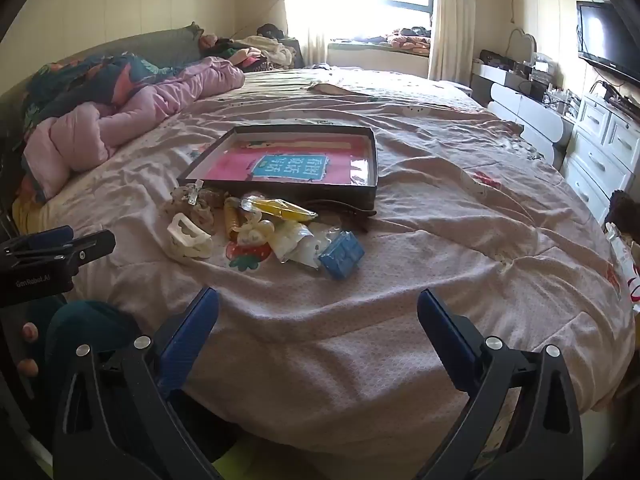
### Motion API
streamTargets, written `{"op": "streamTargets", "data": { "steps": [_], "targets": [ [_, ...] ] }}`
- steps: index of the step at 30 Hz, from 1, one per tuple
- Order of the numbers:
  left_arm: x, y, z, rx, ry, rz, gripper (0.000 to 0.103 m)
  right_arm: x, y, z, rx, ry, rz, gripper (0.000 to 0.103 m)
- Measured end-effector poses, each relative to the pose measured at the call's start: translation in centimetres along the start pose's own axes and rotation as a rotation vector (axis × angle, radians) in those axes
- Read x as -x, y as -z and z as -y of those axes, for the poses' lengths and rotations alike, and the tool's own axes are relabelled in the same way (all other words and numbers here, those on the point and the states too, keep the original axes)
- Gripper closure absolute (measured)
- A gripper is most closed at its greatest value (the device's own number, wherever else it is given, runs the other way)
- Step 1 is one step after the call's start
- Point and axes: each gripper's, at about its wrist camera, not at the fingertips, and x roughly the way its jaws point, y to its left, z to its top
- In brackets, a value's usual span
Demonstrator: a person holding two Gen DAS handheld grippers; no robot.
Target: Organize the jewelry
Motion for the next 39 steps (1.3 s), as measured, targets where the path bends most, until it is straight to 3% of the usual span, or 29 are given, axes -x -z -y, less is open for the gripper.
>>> {"op": "streamTargets", "data": {
  "steps": [39],
  "targets": [
    [0.52, -0.33, -0.13, 0.003, 0.003, 0.018, 0.011, 0.60, -0.08, -0.42, -0.004, -0.017, -0.011, 0.006]
  ]
}}
